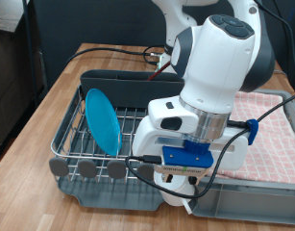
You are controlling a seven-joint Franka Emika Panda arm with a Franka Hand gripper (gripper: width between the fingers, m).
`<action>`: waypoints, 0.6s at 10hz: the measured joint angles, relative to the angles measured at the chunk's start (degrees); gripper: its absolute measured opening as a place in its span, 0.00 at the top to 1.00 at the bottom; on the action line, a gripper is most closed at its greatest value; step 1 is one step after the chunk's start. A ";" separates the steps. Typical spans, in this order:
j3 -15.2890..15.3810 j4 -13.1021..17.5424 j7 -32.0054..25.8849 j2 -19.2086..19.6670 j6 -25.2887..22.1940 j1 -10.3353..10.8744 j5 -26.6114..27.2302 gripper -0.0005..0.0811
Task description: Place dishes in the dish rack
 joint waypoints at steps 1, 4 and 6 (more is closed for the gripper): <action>0.16 0.06 0.00 -0.05 -0.37 0.02 0.04 0.39; 0.89 -0.16 -0.21 -0.91 1.39 0.01 0.10 0.19; 0.97 -0.91 -0.20 -1.89 2.49 0.03 0.07 0.02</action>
